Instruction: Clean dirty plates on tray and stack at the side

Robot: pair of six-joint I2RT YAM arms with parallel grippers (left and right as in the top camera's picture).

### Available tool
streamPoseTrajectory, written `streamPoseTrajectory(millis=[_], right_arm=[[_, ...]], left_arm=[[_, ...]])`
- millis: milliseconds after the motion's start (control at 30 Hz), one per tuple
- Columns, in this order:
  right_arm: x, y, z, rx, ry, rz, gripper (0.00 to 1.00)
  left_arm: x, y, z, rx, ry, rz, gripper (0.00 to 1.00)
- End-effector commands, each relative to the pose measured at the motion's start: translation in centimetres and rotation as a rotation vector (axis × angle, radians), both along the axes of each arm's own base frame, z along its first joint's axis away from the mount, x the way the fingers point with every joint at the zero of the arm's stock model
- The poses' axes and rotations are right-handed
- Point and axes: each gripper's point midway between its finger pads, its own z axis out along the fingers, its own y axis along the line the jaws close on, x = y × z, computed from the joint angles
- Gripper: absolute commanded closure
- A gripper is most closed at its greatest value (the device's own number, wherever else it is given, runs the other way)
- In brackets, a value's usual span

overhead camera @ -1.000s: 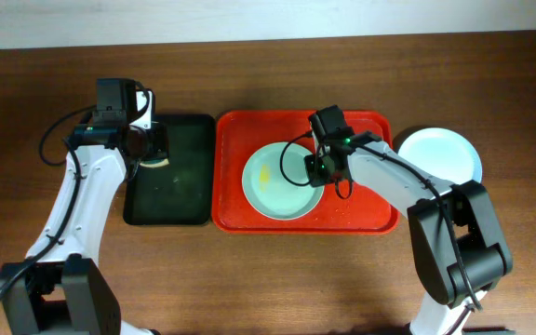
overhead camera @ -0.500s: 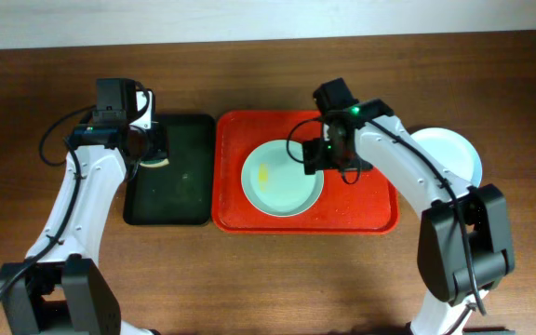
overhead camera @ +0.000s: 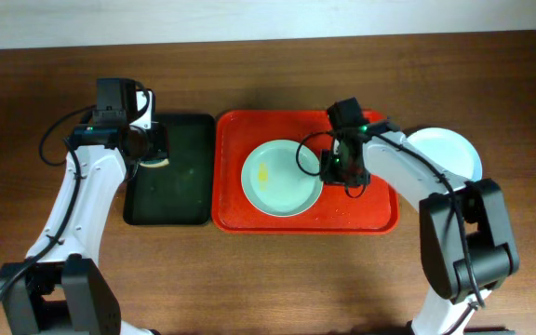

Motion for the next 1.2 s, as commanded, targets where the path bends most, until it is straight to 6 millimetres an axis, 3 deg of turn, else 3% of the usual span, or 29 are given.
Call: streamPoseTrajectory(millis=[0, 200, 333, 433, 1167], right_arm=[[-0.6, 1.4, -0.9, 0.027, 0.000, 0.031, 0.67], [0.1, 1.4, -0.6, 0.034, -0.024, 0.026, 0.66], [0.8, 0.5, 0.9, 0.061, -0.002, -0.009, 0.67], [1.1, 1.3, 1.7, 0.118, -0.003, 0.028, 0.76], [1.0, 3.8, 1.2, 0.156, -0.026, 0.101, 0.79]], left_arm=[[0.0, -0.5, -0.1, -0.009, 0.000, -0.027, 1.00], [0.0, -0.5, -0.7, -0.009, 0.015, -0.027, 1.00], [0.2, -0.5, -1.2, -0.009, 0.022, -0.027, 1.00], [0.2, -0.5, -1.3, -0.009, 0.025, -0.027, 1.00], [0.2, -0.5, -1.3, -0.009, 0.025, -0.027, 1.00]])
